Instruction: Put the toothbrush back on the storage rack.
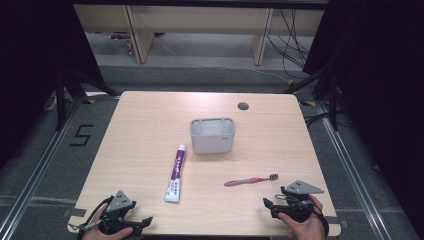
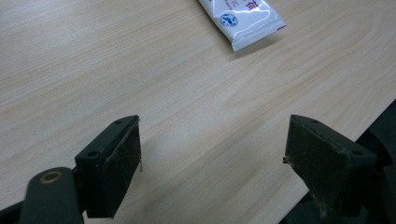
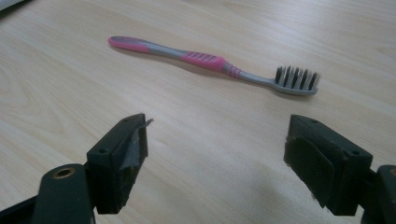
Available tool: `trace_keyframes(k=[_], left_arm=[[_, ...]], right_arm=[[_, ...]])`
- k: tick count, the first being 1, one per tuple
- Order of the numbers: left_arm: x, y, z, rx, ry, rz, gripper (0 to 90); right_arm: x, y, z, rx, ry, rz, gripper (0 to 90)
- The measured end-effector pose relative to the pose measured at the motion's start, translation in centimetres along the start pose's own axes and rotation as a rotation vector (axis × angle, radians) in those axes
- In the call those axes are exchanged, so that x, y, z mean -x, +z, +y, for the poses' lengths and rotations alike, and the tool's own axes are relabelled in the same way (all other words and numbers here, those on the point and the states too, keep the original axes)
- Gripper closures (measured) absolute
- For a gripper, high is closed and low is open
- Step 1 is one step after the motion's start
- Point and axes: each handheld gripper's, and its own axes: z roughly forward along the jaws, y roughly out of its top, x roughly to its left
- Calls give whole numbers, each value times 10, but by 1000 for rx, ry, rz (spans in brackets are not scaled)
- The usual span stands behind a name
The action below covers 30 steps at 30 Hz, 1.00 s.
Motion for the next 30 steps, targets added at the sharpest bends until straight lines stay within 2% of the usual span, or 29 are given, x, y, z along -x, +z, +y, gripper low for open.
trace_keyframes(k=[4, 10, 11, 18, 19, 20, 22, 23, 24, 25, 26, 27, 28, 30], left_arm=[[0, 0, 0, -3, 2, 3, 179], [0, 0, 0, -1, 2, 4, 179], [0, 0, 0, 0, 1, 4, 179], [0, 0, 1, -7, 2, 5, 179], [0, 0, 1, -7, 2, 5, 179], [1, 0, 0, 5, -3, 3, 179], [0, 0, 0, -2, 4, 3, 179], [0, 0, 0, -1, 3, 6, 179], [0, 0, 0, 1, 1, 6, 180], [0, 0, 0, 2, 1, 4, 180], [0, 0, 0, 0, 3, 4, 180], [1, 0, 0, 1, 2, 7, 180], [0, 0, 0, 1, 3, 7, 181], [1, -1, 0, 1, -1, 8, 182]], right_arm=[[-1, -2, 0, -8, 12, -10, 243], [0, -2, 1, -7, 9, -10, 269], [1, -2, 1, -1, -5, -6, 276], [-2, -2, 3, -5, -21, 11, 389], [-2, -2, 3, -7, -25, 6, 412], [-3, -2, 4, -4, -26, 31, 490], [-5, -2, 5, 1, -11, 36, 516], [-6, -3, 5, -1, -2, 27, 563], [-4, -3, 7, 19, -45, 29, 602], [-5, -4, 8, 15, -39, 37, 644], [-8, -4, 8, 8, -9, 35, 674], [-6, -3, 10, 18, -51, 42, 697], [-6, -3, 11, 21, -57, 43, 741], [-8, -1, 12, 17, -58, 54, 775]])
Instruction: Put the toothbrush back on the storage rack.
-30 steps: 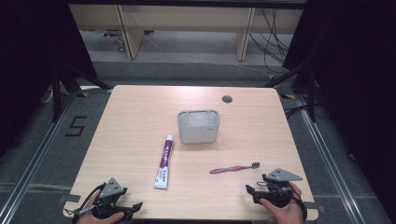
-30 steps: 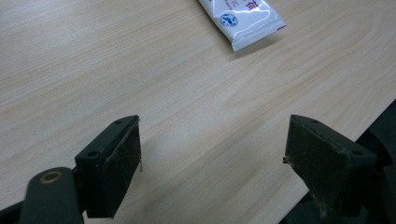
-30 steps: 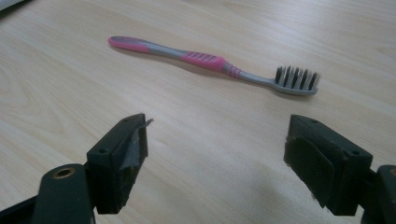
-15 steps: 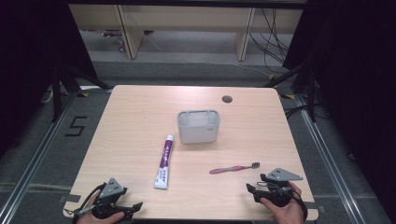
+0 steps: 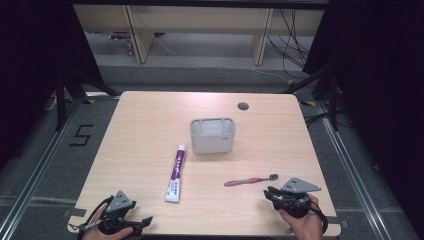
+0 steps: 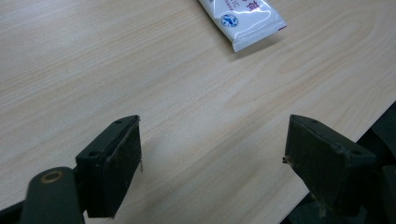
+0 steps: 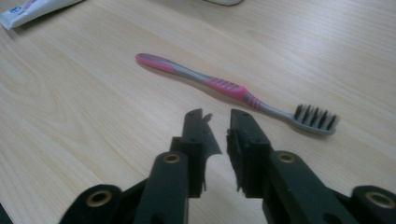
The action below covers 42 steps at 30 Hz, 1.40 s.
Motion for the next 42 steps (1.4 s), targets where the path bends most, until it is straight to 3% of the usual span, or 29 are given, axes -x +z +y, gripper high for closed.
trace_keyframes(k=[1, 3, 5, 6, 7, 15, 16, 18, 19, 21, 23, 24, 25, 29, 35, 36, 37, 42], left_arm=[[0, 0, 0, 4, -1, 0, 182], [0, 0, 0, 4, 0, 1, 183], [0, 0, 0, 5, 3, 2, 184], [-1, 0, 0, 1, 7, 7, 185], [0, 0, 0, 7, 1, 4, 185], [0, 0, 0, 11, -2, -1, 187], [0, 0, 0, 13, -1, -1, 187], [0, 0, 0, 16, -4, 0, 187], [0, 0, 0, 16, -4, 0, 187], [0, 0, 0, 15, -4, 0, 188], [-1, 0, 0, 16, -4, -1, 188], [-1, 0, 0, 16, -4, -1, 188], [-1, 0, 0, 16, -4, -1, 188], [-1, -1, 0, 9, -5, 0, 188], [-1, 0, 0, 17, -4, -1, 188], [-1, 0, 0, 17, -5, -2, 188], [-1, 0, 0, 17, -5, -2, 188], [-1, -1, 0, 10, -6, 0, 188]], right_arm=[[-3, 1, 1, -4, 22, 5, 811], [0, 5, 4, 10, -32, 7, 845], [-2, 8, 6, 5, -14, 16, 874], [0, 10, 8, 18, -52, 21, 884], [-3, 13, 10, 9, -24, 31, 900], [-4, 24, 20, 4, -41, 45, 900], [-3, 27, 23, 10, -67, 49, 900], [-6, 32, 29, -5, -27, 54, 900], [-5, 35, 32, 3, -52, 58, 900], [-5, 37, 33, 5, -57, 58, 900], [-9, 41, 39, -18, -32, 67, 900], [-7, 45, 42, -6, -78, 65, 900], [-9, 47, 43, -6, -56, 67, 900], [-13, 61, 53, -28, -81, 82, 900], [-22, 74, 62, -60, -59, 91, 900], [-23, 80, 65, -65, -103, 89, 900], [-24, 84, 66, -62, -117, 92, 900], [-29, 95, 70, -89, -119, 92, 900]])
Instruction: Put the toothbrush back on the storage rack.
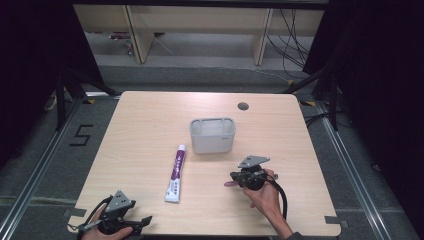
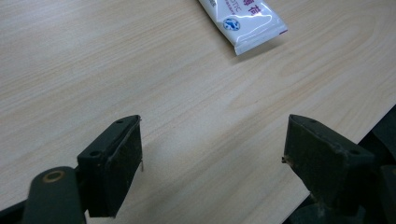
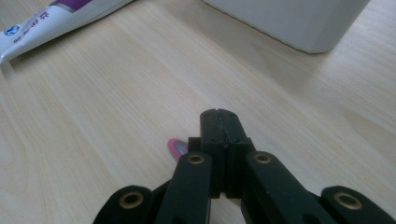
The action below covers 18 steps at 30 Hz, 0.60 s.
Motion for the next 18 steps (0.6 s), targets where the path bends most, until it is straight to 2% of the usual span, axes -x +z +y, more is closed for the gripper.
trace_keyframes(k=[2, 3, 6, 7, 8, 9, 11, 14, 15, 17, 18], left_arm=[[0, 0, 0, -1, 0, -1, 188], [0, 0, 0, 0, -1, 3, 188], [0, 0, 0, -4, 4, 3, 188], [0, 0, 0, -3, 4, 3, 188], [0, 0, 0, -3, 4, 3, 188], [0, 0, 0, -1, 0, 0, 188], [0, 0, 0, -1, 0, 0, 188], [0, 0, 0, -5, 4, 3, 188], [0, 0, 0, 3, 5, 1, 188], [0, 0, 0, 2, 5, 1, 188], [0, 0, 0, 3, 5, 1, 188]], right_arm=[[-1, 5, 2, 3, 14, -4, 900], [-1, 9, 3, -20, 4, 0, 900], [-2, 15, 4, -11, -16, -1, 900], [-4, 14, 5, -42, 13, 12, 900], [-4, 14, 5, -42, 13, 12, 900], [-4, 17, 5, -37, -14, 9, 900], [-4, 19, 5, -33, -19, 6, 900], [-5, 20, 5, -47, -12, 9, 900], [-4, 20, 5, -47, -23, 2, 900], [-6, 21, 4, -43, -5, 14, 900], [-5, 20, 4, -62, -4, 17, 900]])
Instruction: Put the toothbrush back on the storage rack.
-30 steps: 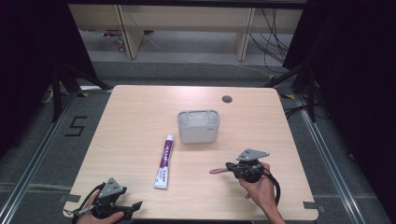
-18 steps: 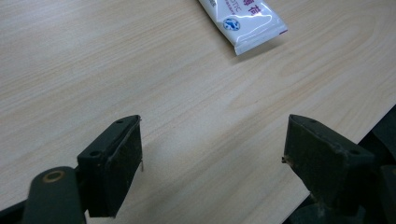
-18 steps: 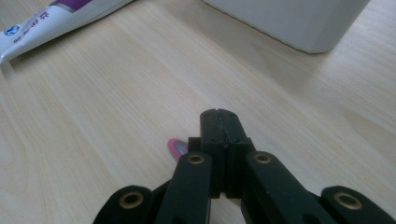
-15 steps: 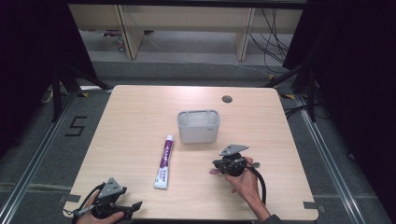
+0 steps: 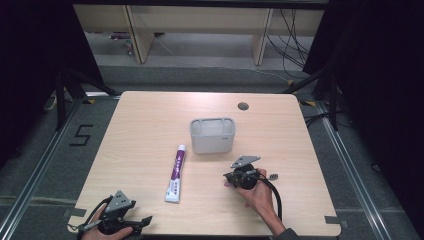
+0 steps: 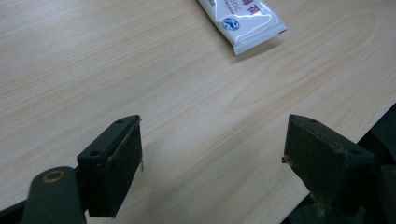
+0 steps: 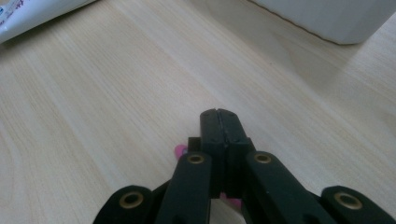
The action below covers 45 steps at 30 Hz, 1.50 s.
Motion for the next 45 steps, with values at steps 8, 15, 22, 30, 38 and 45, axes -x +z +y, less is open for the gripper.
trace_keyframes(k=[8, 15, 22, 30, 38, 45], left_arm=[[0, 0, 0, -2, 0, 2, 188], [0, -1, 0, -4, 0, 4, 188], [0, -1, 0, -4, 0, 4, 188], [0, -1, 0, -9, 0, 0, 188], [0, 0, 0, -1, 1, -1, 188], [0, 0, 0, -2, -2, -4, 188]], right_arm=[[-2, 3, -3, -1, -20, 2, 900], [-6, -1, -6, -34, -18, 25, 900], [-11, -8, -13, -50, -38, 47, 900], [-16, -21, -27, -68, -47, 52, 900], [-19, -36, -43, -72, -61, 71, 900], [-20, -52, -61, -74, -41, 70, 900]])
